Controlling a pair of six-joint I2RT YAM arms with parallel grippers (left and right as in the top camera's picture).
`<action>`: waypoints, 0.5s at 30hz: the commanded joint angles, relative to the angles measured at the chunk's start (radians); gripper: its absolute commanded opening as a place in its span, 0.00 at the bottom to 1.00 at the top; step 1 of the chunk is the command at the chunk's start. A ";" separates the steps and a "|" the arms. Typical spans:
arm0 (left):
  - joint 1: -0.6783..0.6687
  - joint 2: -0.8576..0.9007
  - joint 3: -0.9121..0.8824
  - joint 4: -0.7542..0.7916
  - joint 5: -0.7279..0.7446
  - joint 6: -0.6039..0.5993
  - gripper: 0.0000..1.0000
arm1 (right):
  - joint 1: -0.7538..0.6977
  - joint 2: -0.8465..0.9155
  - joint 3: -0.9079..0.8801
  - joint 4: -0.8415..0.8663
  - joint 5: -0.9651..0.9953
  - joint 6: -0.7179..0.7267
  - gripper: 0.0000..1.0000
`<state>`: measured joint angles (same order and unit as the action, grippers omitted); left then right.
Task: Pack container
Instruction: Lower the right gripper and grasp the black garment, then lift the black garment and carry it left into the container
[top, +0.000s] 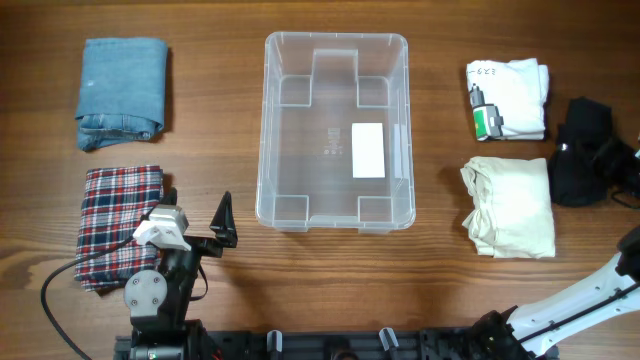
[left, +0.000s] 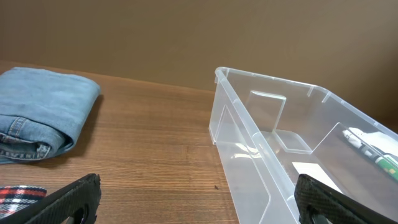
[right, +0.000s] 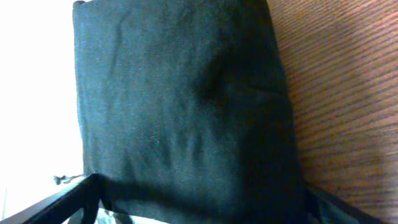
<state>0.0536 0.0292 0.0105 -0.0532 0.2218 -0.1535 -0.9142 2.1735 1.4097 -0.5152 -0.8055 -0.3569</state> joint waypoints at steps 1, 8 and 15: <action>0.006 -0.002 -0.005 -0.004 -0.010 0.019 1.00 | 0.011 0.056 -0.008 -0.013 0.004 -0.005 0.70; 0.006 -0.002 -0.005 -0.004 -0.010 0.019 1.00 | 0.008 0.055 -0.004 0.015 0.003 0.130 0.24; 0.006 -0.002 -0.005 -0.004 -0.010 0.019 1.00 | 0.000 0.027 0.057 0.005 -0.083 0.295 0.10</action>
<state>0.0536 0.0288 0.0105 -0.0532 0.2218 -0.1535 -0.9161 2.1910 1.4208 -0.5076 -0.8459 -0.1783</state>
